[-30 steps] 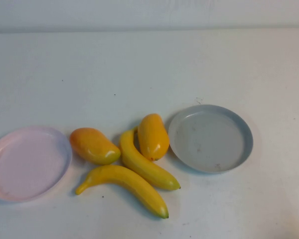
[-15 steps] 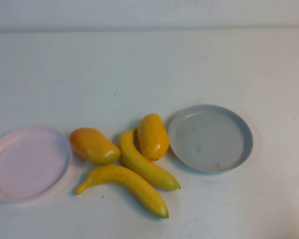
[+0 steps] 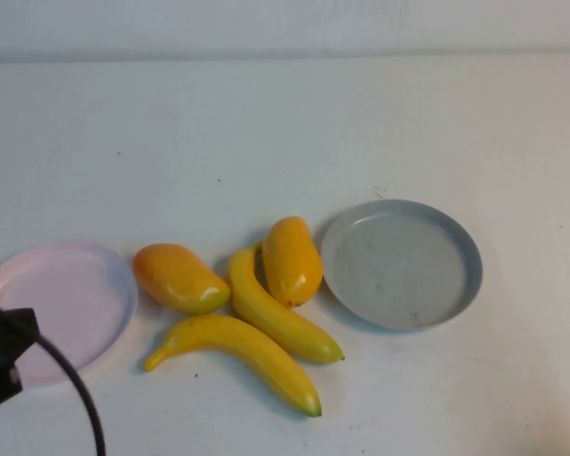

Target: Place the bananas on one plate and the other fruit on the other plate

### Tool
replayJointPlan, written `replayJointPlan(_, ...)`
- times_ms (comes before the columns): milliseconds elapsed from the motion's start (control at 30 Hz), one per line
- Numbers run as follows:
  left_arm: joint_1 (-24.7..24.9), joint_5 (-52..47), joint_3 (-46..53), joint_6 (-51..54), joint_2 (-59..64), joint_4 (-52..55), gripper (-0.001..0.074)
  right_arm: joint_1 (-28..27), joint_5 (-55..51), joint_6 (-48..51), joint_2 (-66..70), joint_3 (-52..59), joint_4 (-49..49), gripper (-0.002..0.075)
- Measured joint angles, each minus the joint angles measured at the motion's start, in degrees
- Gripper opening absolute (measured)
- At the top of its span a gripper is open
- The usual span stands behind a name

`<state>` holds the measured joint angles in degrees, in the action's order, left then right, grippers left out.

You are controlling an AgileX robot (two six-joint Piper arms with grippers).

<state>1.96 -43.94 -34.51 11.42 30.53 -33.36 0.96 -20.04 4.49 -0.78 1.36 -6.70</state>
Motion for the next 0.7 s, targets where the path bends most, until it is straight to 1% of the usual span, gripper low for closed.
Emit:
replayJointPlan(67,0.00,-5.26,-4.61,0.78,5.91,3.04,0.0000,0.00,0.00,0.00,0.00,0.00,0.00,-0.0018)
replayJointPlan(167,0.00,-9.72,-9.57,1.63,13.12,7.29,-0.0001,0.00,0.00,0.00,0.00,0.00,0.00,-0.0018)
replayJointPlan(267,0.00,-11.10,-13.63,1.75,19.82,10.41,-0.0001,0.00,0.00,0.00,0.00,0.00,0.00,-0.0018)
replayJointPlan(433,0.33,-12.07,-19.23,2.09,29.49,12.13,-0.0001,0.00,0.00,0.00,0.00,0.00,0.00,-0.0018)
replayJointPlan(500,2.06,-12.87,-21.77,2.24,33.54,13.96,-0.0001,0.00,0.00,0.00,0.00,0.00,0.00,-0.0018)
replayJointPlan(600,7.22,-15.04,-26.28,4.92,39.44,18.90,-0.0001,0.00,0.00,0.00,0.00,0.00,0.00,-0.0018)
replayJointPlan(700,12.72,-18.81,-31.11,11.77,44.70,23.93,-0.0001,0.00,0.00,0.00,0.00,0.00,0.00,-0.0018)
